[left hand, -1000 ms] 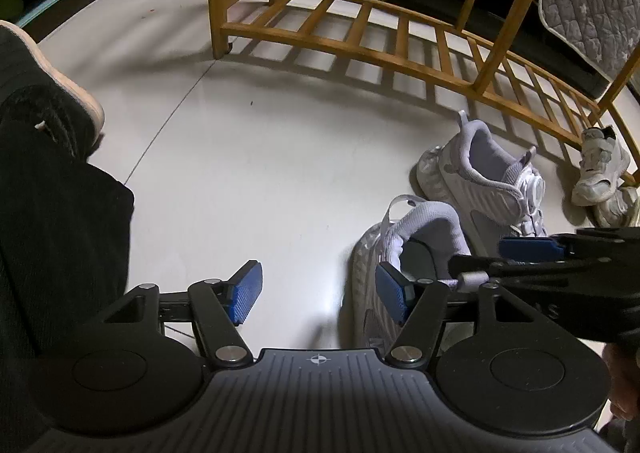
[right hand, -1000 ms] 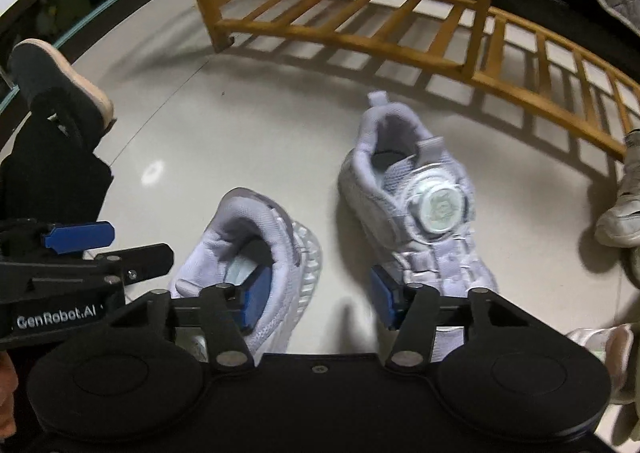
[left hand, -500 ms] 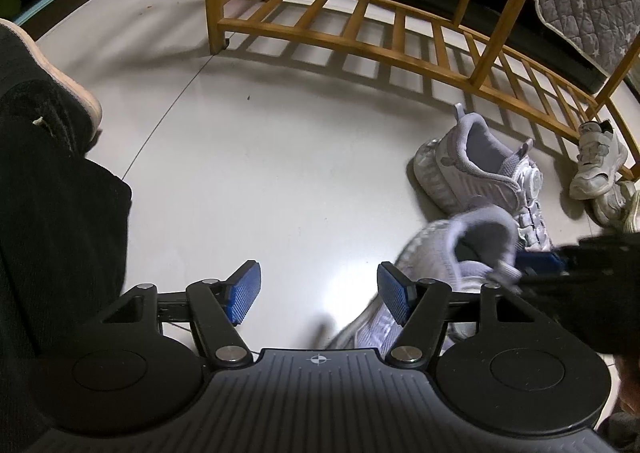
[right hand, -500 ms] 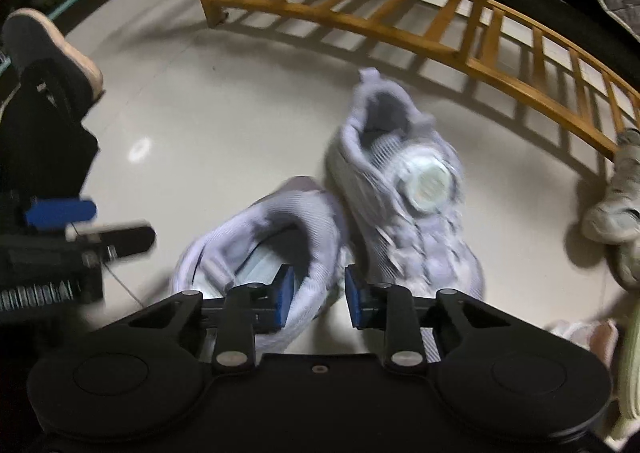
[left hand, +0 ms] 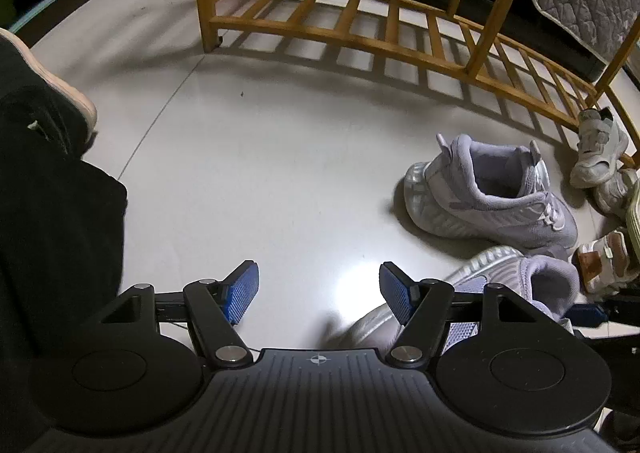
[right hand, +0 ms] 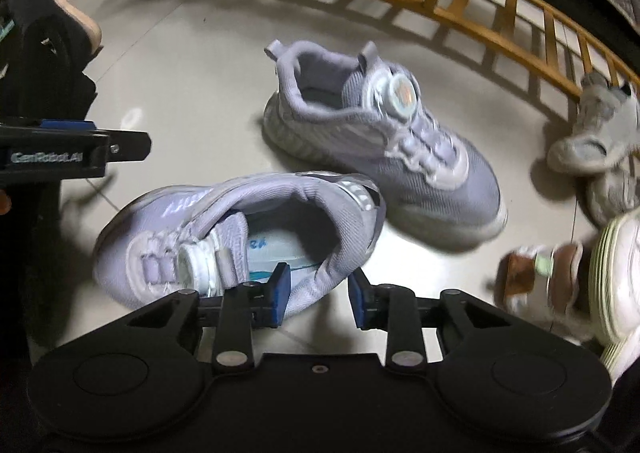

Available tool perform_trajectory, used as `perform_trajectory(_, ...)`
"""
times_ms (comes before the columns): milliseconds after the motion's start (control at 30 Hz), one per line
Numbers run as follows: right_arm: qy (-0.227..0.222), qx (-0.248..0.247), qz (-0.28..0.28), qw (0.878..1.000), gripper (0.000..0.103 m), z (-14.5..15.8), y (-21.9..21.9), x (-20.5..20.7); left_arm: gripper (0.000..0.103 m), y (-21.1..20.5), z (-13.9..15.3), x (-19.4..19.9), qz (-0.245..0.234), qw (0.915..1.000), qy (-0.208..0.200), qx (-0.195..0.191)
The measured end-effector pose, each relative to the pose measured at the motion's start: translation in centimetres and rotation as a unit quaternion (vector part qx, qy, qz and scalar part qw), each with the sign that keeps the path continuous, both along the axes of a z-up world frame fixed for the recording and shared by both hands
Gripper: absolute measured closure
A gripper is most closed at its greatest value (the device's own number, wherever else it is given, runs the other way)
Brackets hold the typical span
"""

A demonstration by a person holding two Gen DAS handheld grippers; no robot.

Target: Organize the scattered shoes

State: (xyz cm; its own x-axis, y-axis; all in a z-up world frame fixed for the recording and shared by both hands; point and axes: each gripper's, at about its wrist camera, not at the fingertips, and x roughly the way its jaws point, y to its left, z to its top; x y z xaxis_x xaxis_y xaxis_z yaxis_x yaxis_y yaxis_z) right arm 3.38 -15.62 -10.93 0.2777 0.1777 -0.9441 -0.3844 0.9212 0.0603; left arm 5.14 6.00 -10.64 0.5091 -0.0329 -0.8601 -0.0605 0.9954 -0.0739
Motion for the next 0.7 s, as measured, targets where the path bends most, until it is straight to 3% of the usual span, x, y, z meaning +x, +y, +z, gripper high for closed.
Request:
perform_trajectory(167, 0.014, 0.007, -0.002, 1.0, 0.063, 0.1, -0.8, -1.0, 0.035, -0.1, -0.4, 0.1, -0.006, 1.0, 0.004, 0.003)
perform_trajectory(300, -0.012, 0.019, -0.016, 1.0, 0.048, 1.3, -1.7, -1.3, 0.035, -0.2, -0.6, 0.1, -0.008, 0.9999, 0.007, 0.003)
perform_trajectory(567, -0.111, -0.002, 0.039, 0.993, 0.048, 3.7, -0.7, -0.6, 0.035, -0.5, -0.7, 0.0, -0.011, 0.9998, 0.011, 0.008)
perform_trajectory(700, -0.11, 0.0, 0.057, 0.992, 0.051, 3.0, 0.1, 1.4, 0.035, -0.7, -0.8, 0.0, -0.013, 0.9997, 0.018, 0.012)
